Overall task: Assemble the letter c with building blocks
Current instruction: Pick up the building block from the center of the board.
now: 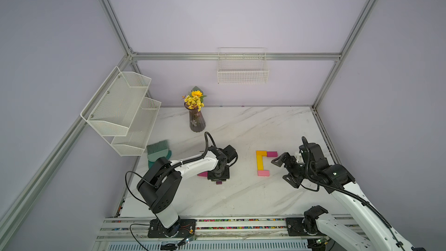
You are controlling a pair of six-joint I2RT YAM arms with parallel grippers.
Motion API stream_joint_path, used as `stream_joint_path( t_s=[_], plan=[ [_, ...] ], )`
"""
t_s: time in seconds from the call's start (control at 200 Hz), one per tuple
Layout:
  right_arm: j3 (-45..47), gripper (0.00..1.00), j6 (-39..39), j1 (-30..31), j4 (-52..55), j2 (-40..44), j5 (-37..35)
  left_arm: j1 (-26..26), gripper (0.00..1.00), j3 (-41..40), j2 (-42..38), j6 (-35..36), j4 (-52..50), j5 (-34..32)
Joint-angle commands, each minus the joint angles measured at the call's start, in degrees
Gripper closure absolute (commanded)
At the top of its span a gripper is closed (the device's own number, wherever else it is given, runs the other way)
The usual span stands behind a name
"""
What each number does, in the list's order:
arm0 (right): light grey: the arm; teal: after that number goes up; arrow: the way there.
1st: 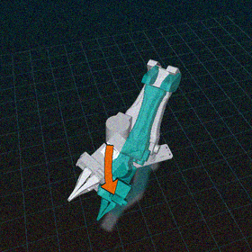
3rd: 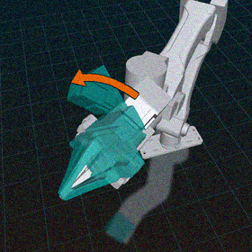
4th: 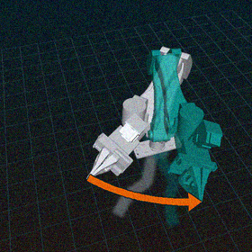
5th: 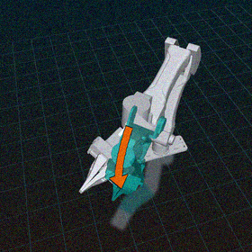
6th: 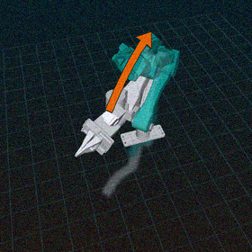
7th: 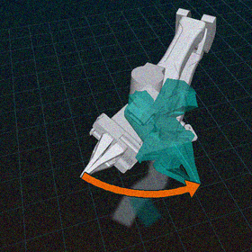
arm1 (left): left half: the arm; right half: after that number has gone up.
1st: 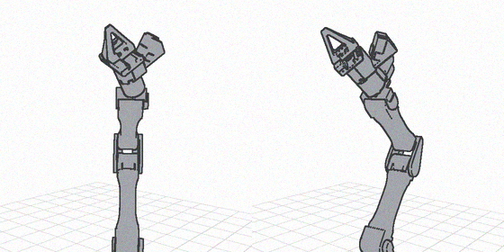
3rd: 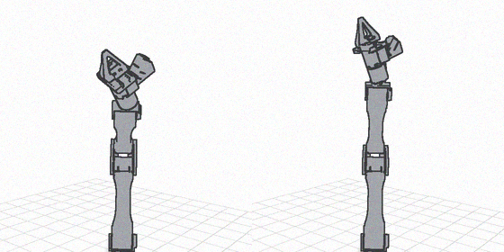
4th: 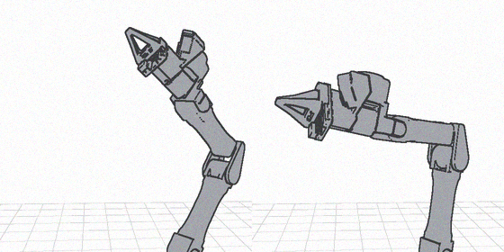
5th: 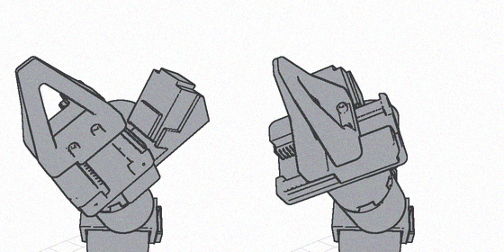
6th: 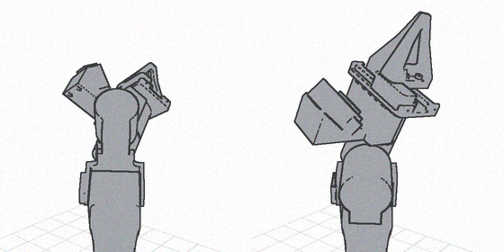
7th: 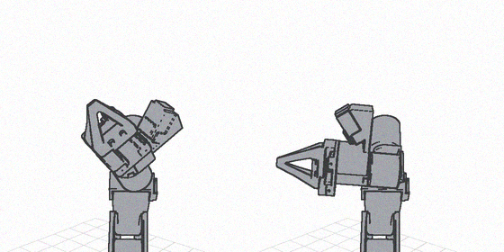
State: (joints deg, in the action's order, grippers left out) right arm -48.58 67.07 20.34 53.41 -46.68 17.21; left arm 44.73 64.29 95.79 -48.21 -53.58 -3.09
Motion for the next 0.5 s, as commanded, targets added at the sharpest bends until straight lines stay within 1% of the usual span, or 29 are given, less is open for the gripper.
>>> stream_joint_path(
  t_s=[0.0, 0.065, 0.155, 0.31, 0.42, 0.495],
  plan=[
    [-0.8, 0.04, 2.2, -0.1, 3.1, 3.0, -5.6, -0.2, 0.88, 6.5, -2.2, 6.9, -0.9, 4.1],
    [0.1, 0.03, 3.0, -0.2, 3.0, 4.8, -8.8, 0.3, 0.91, 10.7, -0.4, 9.7, -0.4, 6.5],
    [1.3, 0.03, 5.5, -0.2, 3.2, 6.7, -13.3, 1.6, 0.91, 17.5, 3.7, 13.6, -0.5, 8.6],
    [1.6, 0.04, 11.7, -0.3, 4.0, 8.6, -19.6, 4.5, 0.90, 30.2, 11.5, 16.5, -2.6, 12.5],
    [1.0, 0.05, 15.5, -1.0, 3.7, 7.2, -22.4, 7.0, 0.90, 37.4, 17.0, 18.6, -2.9, 14.1],
    [-1.0, 0.05, 14.3, -2.6, 3.7, 4.4, -22.6, 8.4, 0.90, 41.5, 20.4, 19.0, -3.3, 15.0]
  ],
)
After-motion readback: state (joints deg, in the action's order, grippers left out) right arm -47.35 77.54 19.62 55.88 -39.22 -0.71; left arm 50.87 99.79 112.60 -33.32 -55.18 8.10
